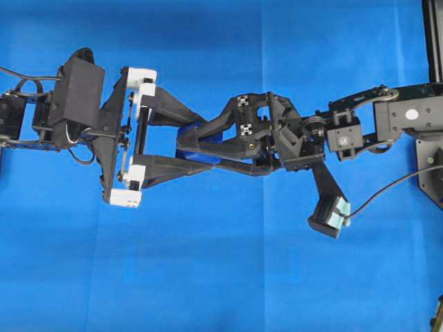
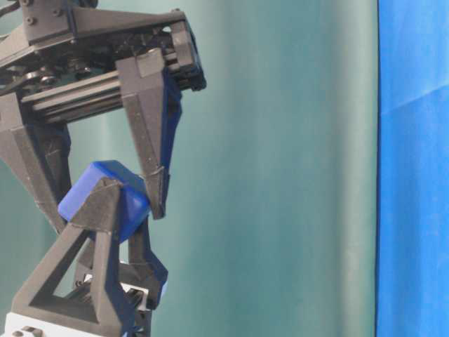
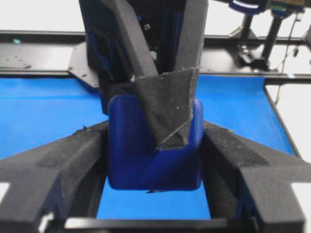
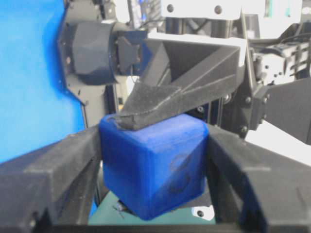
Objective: Handover the blue block to the right arm after grasping it with the left arm, then place it in the designated position.
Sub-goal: 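Close the right gripper on the top of the cube, then open the left gripper and pull the cube away with the right gripper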
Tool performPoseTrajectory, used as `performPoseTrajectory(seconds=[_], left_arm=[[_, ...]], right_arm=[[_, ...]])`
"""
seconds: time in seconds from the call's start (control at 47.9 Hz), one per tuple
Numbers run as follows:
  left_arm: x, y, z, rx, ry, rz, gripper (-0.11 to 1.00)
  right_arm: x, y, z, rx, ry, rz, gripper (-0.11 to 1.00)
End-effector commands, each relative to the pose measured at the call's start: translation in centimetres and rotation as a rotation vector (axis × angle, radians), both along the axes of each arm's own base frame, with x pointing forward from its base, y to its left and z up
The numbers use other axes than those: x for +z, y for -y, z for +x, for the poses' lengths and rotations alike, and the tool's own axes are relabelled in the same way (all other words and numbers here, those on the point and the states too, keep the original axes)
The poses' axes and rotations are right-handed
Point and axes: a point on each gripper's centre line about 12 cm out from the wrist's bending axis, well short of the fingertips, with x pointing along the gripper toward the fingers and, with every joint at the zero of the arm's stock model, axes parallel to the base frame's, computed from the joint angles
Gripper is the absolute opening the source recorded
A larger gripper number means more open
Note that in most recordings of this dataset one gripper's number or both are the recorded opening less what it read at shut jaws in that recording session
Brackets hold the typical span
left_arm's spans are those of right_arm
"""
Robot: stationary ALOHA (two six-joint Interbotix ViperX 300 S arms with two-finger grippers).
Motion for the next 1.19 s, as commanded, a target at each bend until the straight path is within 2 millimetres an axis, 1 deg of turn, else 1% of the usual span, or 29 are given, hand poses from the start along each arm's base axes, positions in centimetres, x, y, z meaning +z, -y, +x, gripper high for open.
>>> performPoseTrajectory(seconds=[0.0, 0.731, 0.772, 0.877, 0.939, 0.981, 1.169], left_arm=[[1.17, -0.02, -0.12, 0.001, 0.033, -0.006, 0.49], [1.47, 0.23, 0.04, -0.006, 0.051, 0.002, 0.49], [1.50, 0.23, 0.04, -0.006, 0.054, -0.001, 0.55], [1.56, 0.23, 0.04, -0.006, 0.058, -0.002, 0.83], [1.56, 0.23, 0.04, -0.006, 0.058, 0.000, 0.92], [1.56, 0.23, 0.04, -0.006, 0.058, -0.002, 0.93], [1.53, 0.22, -0.01, -0.006, 0.056, -0.009, 0.93]], right_arm=[[1.86, 0.12, 0.16, -0.004, 0.046, 0.006, 0.45], [1.70, 0.02, 0.12, -0.004, 0.040, 0.010, 0.45], [1.70, 0.02, 0.12, -0.004, 0.040, 0.010, 0.45], [1.69, -0.03, 0.12, -0.003, 0.038, 0.009, 0.45], [1.71, -0.03, 0.12, -0.003, 0.039, 0.011, 0.45], [1.70, -0.04, 0.12, -0.002, 0.040, 0.010, 0.45], [1.75, -0.08, -0.11, -0.002, 0.040, 0.011, 0.45]])
